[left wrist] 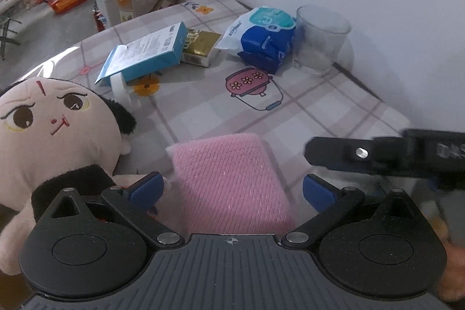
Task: Organize soft objects
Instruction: 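Pass the pink knitted pad from the right gripper into the left gripper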
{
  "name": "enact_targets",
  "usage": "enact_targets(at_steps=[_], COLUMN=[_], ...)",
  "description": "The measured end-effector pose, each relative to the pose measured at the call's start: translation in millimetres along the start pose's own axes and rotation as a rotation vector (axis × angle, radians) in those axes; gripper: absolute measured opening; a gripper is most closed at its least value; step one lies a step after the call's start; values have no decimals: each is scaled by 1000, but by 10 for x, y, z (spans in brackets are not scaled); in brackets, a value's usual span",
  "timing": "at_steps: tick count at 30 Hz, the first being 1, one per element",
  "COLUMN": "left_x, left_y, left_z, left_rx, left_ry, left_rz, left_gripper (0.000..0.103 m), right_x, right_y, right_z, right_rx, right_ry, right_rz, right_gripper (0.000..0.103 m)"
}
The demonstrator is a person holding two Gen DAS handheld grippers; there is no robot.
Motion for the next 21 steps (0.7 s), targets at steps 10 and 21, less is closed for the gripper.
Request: enact_targets(at_steps=[10, 21], left_x=[-25, -128], left_y=[-72, 216], left_z=[-170, 38], left_rx=[6, -42], left_ry=[-118, -4], left_rz=[97, -118], left_gripper=[103, 103], right_x=[-14, -46], right_y=[26, 79], right_z=[-20, -15], right_rx=[-21, -68], right_ry=[7, -7], right_rz=[15, 37], right_gripper=[58, 58])
Point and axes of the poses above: each gripper's, at about its wrist camera, not at the fingertips, and y roughly against the way its jaws point, x to its left, z to its top, the point moved 7 cm from there along -y, roughly the way its jaws point, and after that the axes turned 2 degrees about y, right-handed, at the moved point
